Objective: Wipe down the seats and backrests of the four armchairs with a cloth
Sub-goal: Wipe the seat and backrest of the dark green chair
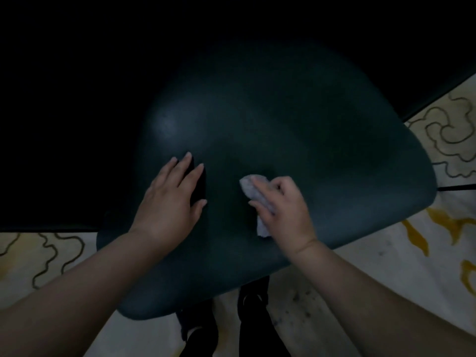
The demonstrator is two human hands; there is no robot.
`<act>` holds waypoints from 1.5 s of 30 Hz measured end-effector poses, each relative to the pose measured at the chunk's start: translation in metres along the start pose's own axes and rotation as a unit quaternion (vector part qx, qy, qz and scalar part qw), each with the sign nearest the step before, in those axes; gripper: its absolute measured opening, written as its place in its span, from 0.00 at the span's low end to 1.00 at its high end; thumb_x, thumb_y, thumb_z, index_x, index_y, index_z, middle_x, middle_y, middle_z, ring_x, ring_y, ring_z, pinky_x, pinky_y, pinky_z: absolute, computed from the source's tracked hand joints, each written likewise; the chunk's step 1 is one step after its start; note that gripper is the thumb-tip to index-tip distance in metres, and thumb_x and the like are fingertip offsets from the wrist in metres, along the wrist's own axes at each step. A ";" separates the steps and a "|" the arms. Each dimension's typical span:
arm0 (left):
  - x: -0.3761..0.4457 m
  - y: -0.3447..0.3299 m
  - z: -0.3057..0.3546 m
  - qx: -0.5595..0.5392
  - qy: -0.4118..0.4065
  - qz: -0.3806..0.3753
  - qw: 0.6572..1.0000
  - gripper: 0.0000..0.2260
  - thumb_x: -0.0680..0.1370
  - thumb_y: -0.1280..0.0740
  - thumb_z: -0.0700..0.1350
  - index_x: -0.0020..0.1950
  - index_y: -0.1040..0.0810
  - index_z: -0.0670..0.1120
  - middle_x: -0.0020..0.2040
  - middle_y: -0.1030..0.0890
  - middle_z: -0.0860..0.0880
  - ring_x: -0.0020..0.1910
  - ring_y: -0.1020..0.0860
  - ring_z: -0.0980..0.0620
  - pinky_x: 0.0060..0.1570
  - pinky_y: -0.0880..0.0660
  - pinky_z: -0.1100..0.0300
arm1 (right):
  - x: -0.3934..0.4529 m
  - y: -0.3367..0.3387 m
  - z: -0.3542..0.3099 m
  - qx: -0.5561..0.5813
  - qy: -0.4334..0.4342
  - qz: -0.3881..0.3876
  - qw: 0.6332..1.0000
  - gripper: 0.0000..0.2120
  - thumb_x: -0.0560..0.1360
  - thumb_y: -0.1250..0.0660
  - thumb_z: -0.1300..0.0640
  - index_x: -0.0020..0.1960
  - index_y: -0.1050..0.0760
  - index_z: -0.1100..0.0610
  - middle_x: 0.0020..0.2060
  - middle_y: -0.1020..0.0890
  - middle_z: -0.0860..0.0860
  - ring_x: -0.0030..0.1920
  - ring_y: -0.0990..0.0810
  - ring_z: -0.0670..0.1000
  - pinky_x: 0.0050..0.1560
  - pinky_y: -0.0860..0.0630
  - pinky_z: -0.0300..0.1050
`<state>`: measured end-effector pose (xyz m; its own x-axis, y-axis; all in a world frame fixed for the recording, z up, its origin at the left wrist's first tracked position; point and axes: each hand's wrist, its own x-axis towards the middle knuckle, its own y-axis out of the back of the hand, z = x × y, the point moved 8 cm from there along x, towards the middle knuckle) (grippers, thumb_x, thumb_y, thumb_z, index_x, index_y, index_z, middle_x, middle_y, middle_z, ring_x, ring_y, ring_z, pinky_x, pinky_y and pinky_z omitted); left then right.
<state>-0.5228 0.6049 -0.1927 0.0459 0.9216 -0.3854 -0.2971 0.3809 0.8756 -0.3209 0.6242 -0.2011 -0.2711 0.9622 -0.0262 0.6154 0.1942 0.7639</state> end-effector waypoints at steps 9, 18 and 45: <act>-0.011 0.058 0.017 -0.025 0.003 0.017 1.000 0.28 0.79 0.37 0.52 0.77 0.42 0.51 0.79 0.48 0.52 0.77 0.51 0.51 0.72 0.44 0.53 | 0.012 0.029 -0.008 0.082 -0.119 -0.019 0.989 0.21 0.71 0.27 0.63 0.62 0.23 0.56 0.47 0.30 0.50 0.46 0.26 0.49 0.50 0.38 0.22; -0.091 0.217 0.037 -0.058 0.024 0.118 0.991 0.26 0.78 0.34 0.45 0.75 0.36 0.49 0.76 0.39 0.52 0.73 0.42 0.52 0.69 0.49 0.62 | 0.040 0.098 -0.181 0.210 -0.017 0.026 0.977 0.22 0.72 0.28 0.57 0.65 0.26 0.49 0.47 0.32 0.43 0.48 0.28 0.38 0.52 0.34 0.23; -0.114 0.364 -0.192 -0.058 -0.010 0.059 0.997 0.36 0.75 0.32 0.56 0.77 0.47 0.57 0.78 0.49 0.53 0.75 0.48 0.52 0.67 0.51 0.59 | 0.076 0.064 -0.403 0.221 -0.146 0.159 0.951 0.21 0.73 0.29 0.55 0.65 0.26 0.46 0.47 0.32 0.42 0.48 0.28 0.35 0.51 0.35 0.21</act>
<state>-0.8195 0.6238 0.1139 0.0231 0.9610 -0.2756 -0.4094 0.2606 0.8743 -0.6001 0.6331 0.1054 0.1585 0.9851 -0.0670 0.9005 -0.1164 0.4191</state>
